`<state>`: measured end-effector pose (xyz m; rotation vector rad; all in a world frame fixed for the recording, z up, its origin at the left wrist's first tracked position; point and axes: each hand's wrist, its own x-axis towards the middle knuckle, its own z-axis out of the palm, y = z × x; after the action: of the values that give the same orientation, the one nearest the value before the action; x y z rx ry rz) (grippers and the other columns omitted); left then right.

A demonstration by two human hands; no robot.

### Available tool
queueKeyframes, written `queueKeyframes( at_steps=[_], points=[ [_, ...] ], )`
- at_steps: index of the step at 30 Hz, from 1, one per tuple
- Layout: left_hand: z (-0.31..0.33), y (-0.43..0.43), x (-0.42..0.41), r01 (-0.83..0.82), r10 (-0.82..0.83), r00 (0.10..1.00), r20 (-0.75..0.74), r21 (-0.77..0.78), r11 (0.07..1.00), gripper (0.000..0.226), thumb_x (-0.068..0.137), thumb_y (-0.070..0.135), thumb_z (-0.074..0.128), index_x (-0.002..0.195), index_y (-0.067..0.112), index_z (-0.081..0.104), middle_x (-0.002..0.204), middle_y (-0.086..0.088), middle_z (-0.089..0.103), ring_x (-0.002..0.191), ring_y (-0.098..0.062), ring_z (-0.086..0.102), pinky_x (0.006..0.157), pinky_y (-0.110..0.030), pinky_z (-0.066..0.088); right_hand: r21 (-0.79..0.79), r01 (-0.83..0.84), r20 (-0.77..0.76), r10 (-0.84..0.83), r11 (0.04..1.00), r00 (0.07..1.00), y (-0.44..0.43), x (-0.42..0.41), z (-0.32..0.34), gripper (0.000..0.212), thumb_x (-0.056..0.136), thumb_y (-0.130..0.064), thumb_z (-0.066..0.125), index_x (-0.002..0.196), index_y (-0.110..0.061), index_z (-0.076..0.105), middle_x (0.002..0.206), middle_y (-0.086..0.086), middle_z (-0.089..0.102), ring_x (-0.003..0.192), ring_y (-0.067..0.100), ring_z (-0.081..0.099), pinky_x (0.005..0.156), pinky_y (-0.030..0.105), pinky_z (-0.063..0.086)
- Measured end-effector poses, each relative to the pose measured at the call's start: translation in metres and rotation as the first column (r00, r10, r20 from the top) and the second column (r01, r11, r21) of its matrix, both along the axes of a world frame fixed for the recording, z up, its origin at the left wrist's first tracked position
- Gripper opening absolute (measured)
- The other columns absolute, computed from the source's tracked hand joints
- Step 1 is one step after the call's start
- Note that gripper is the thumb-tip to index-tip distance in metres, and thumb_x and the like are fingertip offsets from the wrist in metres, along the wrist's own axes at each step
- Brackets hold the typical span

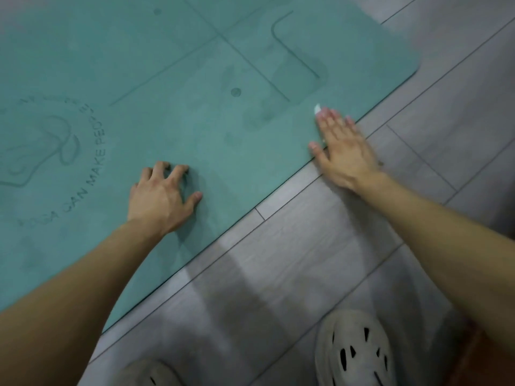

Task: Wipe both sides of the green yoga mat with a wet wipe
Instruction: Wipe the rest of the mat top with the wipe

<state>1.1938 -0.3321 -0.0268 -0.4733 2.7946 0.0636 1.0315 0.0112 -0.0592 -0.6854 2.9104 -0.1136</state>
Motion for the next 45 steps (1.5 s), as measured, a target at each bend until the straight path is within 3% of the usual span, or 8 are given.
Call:
queueKeyframes(
  at_steps=[2, 8, 15, 22, 28, 34, 41, 45],
  points=[
    [0.007, 0.003, -0.008, -0.012, 0.011, 0.998, 0.056, 0.018, 1.000, 0.067, 0.088, 0.070, 0.062, 0.143, 0.032, 0.048, 0.140, -0.010, 0.048, 0.128, -0.039, 0.046, 0.103, -0.054, 0.051, -0.042, 0.093, -0.014, -0.093, 0.995, 0.996, -0.023, 0.016, -0.003, 0.080, 0.107, -0.062, 0.008, 0.168, -0.011, 0.001, 0.177, 0.004, -0.004, 0.162, 0.015, -0.009, 0.132, 0.041, 0.002],
    [0.023, 0.009, -0.056, -0.032, 0.036, 0.959, 0.282, -0.021, 0.999, 0.071, 0.084, 0.068, 0.074, 0.134, 0.023, 0.051, 0.131, -0.019, 0.049, 0.119, -0.045, 0.056, 0.100, -0.052, 0.052, -0.127, -0.657, 0.001, 0.662, 0.743, 0.749, -0.086, 0.102, -0.009, 0.075, 0.111, -0.057, 0.027, 0.169, -0.015, 0.006, 0.177, -0.001, 0.004, 0.162, 0.013, -0.002, 0.132, 0.039, 0.006],
    [0.040, 0.014, -0.098, -0.080, 0.093, 0.943, 0.320, -0.052, 0.995, 0.089, 0.070, 0.084, 0.074, 0.128, 0.018, 0.059, 0.130, -0.014, 0.058, 0.119, -0.038, 0.061, 0.099, -0.050, 0.055, 0.005, 0.134, 0.038, -0.134, 0.991, 0.990, -0.013, -0.069, -0.001, 0.088, 0.102, -0.071, 0.002, 0.168, -0.014, -0.003, 0.177, 0.003, -0.006, 0.162, 0.015, -0.008, 0.132, 0.040, -0.001],
    [0.035, 0.031, -0.124, -0.108, 0.097, 0.943, 0.317, 0.017, 0.994, 0.154, 0.033, 0.079, 0.094, 0.160, 0.031, 0.022, 0.153, -0.015, 0.036, 0.140, -0.043, 0.043, 0.111, -0.056, 0.046, -0.054, -0.693, 0.013, 0.694, 0.719, 0.720, -0.070, 0.024, -0.001, 0.081, 0.109, -0.066, 0.020, 0.169, -0.016, -0.001, 0.177, -0.002, -0.002, 0.162, 0.012, -0.007, 0.132, 0.036, -0.001],
    [0.023, 0.026, -0.117, -0.069, 0.069, 0.967, 0.244, -0.007, 0.998, 0.154, 0.037, 0.080, 0.092, 0.164, 0.035, 0.018, 0.158, -0.012, 0.034, 0.140, -0.041, 0.040, 0.110, -0.051, 0.046, -0.021, -0.008, 0.004, 0.008, 1.000, 1.000, -0.046, -0.131, -0.003, 0.087, 0.102, -0.070, 0.007, 0.169, -0.014, 0.003, 0.177, 0.002, 0.000, 0.162, 0.014, -0.004, 0.132, 0.040, -0.001],
    [0.034, 0.028, -0.113, -0.087, 0.084, 0.969, 0.234, 0.002, 0.996, 0.154, 0.037, 0.085, 0.089, 0.163, 0.039, 0.015, 0.160, -0.006, 0.032, 0.142, -0.035, 0.037, 0.104, -0.051, 0.051, -0.098, -0.757, 0.061, 0.763, 0.647, 0.644, -0.093, 0.004, 0.004, 0.081, 0.109, -0.064, 0.021, 0.169, -0.015, -0.002, 0.177, 0.000, -0.002, 0.162, 0.013, -0.008, 0.132, 0.039, 0.003],
    [0.029, 0.026, -0.110, -0.062, 0.065, 0.978, 0.197, -0.020, 0.998, 0.149, 0.037, 0.086, 0.088, 0.162, 0.043, 0.019, 0.159, -0.003, 0.033, 0.145, -0.032, 0.036, 0.103, -0.050, 0.047, -0.022, -0.105, 0.025, 0.106, 0.994, 0.994, -0.088, -0.149, -0.003, 0.087, 0.103, -0.069, 0.010, 0.169, -0.012, 0.005, 0.177, 0.004, -0.001, 0.163, 0.016, -0.004, 0.132, 0.039, -0.001],
    [0.033, 0.026, -0.109, -0.057, 0.061, 0.983, 0.176, -0.025, 0.998, 0.146, 0.035, 0.087, 0.087, 0.159, 0.042, 0.025, 0.155, -0.003, 0.038, 0.142, -0.032, 0.039, 0.100, -0.049, 0.049, -0.145, -0.647, 0.056, 0.659, 0.749, 0.750, -0.115, -0.010, 0.000, 0.080, 0.109, -0.062, 0.023, 0.169, -0.012, 0.004, 0.177, 0.002, -0.002, 0.162, 0.013, -0.006, 0.133, 0.039, 0.004]
  ],
)
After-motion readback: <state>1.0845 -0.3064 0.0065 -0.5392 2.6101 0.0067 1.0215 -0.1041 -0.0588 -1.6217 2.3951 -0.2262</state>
